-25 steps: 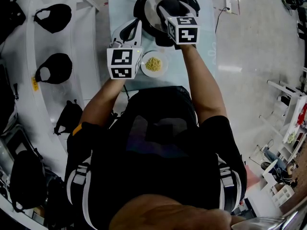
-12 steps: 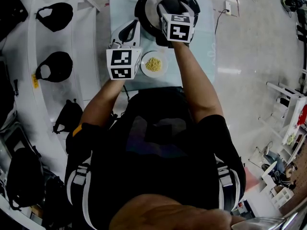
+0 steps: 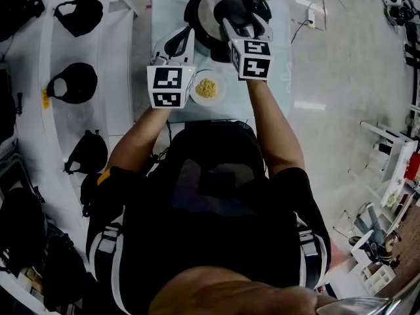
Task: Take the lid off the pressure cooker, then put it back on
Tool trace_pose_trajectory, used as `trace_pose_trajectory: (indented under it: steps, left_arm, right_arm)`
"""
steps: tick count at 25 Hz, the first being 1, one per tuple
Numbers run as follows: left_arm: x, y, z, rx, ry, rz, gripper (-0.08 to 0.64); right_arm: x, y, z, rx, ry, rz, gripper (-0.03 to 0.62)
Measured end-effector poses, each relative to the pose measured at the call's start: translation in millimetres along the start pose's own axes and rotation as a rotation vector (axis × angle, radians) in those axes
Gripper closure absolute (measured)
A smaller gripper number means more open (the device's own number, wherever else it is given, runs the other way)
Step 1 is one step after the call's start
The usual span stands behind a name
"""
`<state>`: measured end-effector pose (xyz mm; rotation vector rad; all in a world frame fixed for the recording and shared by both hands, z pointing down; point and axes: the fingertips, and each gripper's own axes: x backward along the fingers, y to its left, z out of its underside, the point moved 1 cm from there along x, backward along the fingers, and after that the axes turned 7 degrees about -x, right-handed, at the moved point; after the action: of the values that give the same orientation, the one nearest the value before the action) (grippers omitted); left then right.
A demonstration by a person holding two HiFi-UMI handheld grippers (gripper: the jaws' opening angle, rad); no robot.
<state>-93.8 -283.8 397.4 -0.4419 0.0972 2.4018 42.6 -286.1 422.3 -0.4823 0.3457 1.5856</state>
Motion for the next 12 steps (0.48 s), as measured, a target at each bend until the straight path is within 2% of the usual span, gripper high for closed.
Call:
trace_pose_trajectory:
  steps: [4, 12]
  left_arm:
    - [11, -23, 0, -0.014, 0.006, -0.02, 0.552]
    - [41, -95, -1, -0.016, 0.01, -0.081, 0.552]
  right_arm:
    - [37, 6, 13, 0.024, -0.015, -0.068, 0.305]
    - [115, 7, 38, 0.072, -0.039, -0.224, 0.394]
